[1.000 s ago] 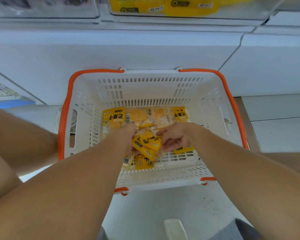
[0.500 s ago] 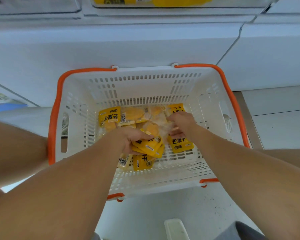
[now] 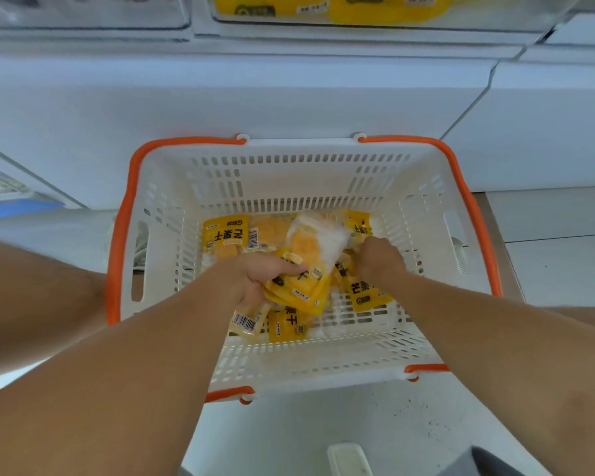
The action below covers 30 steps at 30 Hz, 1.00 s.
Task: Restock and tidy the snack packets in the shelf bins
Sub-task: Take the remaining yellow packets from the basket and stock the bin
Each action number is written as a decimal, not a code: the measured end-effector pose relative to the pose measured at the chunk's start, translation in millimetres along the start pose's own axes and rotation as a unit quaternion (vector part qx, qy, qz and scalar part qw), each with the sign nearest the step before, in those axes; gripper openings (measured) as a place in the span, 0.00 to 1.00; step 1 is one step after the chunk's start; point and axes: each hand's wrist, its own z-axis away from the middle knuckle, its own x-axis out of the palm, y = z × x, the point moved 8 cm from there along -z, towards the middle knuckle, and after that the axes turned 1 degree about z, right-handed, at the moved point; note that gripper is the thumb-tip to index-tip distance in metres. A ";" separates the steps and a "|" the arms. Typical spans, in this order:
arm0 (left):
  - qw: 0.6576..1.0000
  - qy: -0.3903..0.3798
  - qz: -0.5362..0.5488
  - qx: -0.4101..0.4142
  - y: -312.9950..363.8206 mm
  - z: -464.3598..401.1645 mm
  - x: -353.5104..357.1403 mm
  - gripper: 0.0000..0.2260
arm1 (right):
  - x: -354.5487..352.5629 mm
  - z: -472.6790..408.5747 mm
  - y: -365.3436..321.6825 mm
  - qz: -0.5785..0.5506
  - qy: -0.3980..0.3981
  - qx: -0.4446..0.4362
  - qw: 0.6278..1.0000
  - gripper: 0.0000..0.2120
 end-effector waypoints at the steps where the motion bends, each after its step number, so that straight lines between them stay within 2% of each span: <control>1: 0.998 0.043 0.036 0.016 3.2 -3.0 -8.0 0.28 | -10.8 3.6 -2.8 -0.003 0.001 0.004 1.000 0.03; 2: 0.994 0.080 0.063 0.030 6.1 -6.3 -15.9 0.36 | -22.2 5.2 -5.7 -0.008 0.004 0.010 1.000 0.03; 3: 0.988 0.118 0.089 0.054 9.5 -7.3 -22.3 0.41 | -33.9 7.9 -9.9 -0.011 -0.002 0.015 1.000 0.02; 4: 0.980 0.149 0.110 0.071 11.7 -5.9 -27.3 0.40 | -44.4 7.6 -16.9 -0.020 -0.010 0.008 1.000 0.06; 6: 0.969 0.182 0.134 0.096 14.7 -5.5 -30.8 0.39 | -63.8 9.2 -36.8 -0.093 -0.051 -0.012 0.994 0.27; 7: 0.966 0.181 0.145 0.111 18.5 -4.1 -28.5 0.38 | -75.8 13.7 -47.8 -0.178 -0.075 -0.016 0.981 0.29; 10: 0.965 0.186 0.131 0.132 26.0 1.2 -21.7 0.38 | -95.9 26.7 -74.6 -0.387 -0.189 0.012 0.902 0.16; 11: 0.967 0.175 0.129 0.131 27.5 1.5 -18.8 0.34 | -96.6 31.4 -82.8 -0.430 -0.237 0.015 0.871 0.13; 13: 0.971 0.155 0.141 0.111 26.5 5.7 -13.4 0.14 | -95.5 38.2 -94.3 -0.502 -0.305 0.002 0.810 0.13; 14: 0.973 0.131 0.161 0.102 26.3 8.4 -8.5 0.05 | -93.2 37.3 -96.7 -0.518 -0.313 -0.011 0.796 0.14; 16: 0.965 0.085 0.224 0.105 27.7 12.1 -1.9 0.04 | -88.3 29.7 -97.4 -0.510 -0.278 -0.030 0.813 0.13; 19: 0.958 0.068 0.253 0.116 29.7 11.5 -5.2 0.05 | -88.0 13.8 -88.6 -0.494 -0.126 -0.021 0.860 0.05; 22: 0.962 0.074 0.234 0.124 32.2 13.6 -6.6 0.11 | -88.4 6.8 -83.5 -0.496 0.003 -0.021 0.868 0.10; 23: 0.964 0.075 0.221 0.129 34.3 13.1 -5.4 0.19 | -88.2 7.2 -82.6 -0.488 0.031 -0.021 0.872 0.12; 25: 0.966 0.081 0.199 0.141 37.1 10.3 -2.4 0.46 | -87.0 7.6 -81.0 -0.499 0.058 -0.013 0.864 0.14; 26: 0.969 0.087 0.178 0.150 38.4 9.6 -1.1 0.54 | -85.8 7.8 -79.5 -0.521 0.058 0.000 0.852 0.14; 27: 0.969 0.095 0.159 0.163 41.5 13.4 0.4 0.52 | -84.4 6.7 -77.3 -0.544 0.059 0.017 0.837 0.13; 28: 0.969 0.095 0.151 0.172 42.5 11.7 0.0 0.45 | -84.1 5.1 -74.9 -0.557 0.064 0.028 0.827 0.12; 30: 0.971 0.086 0.141 0.172 43.1 10.7 1.3 0.42 | -86.3 5.8 -72.9 -0.554 0.072 0.037 0.828 0.14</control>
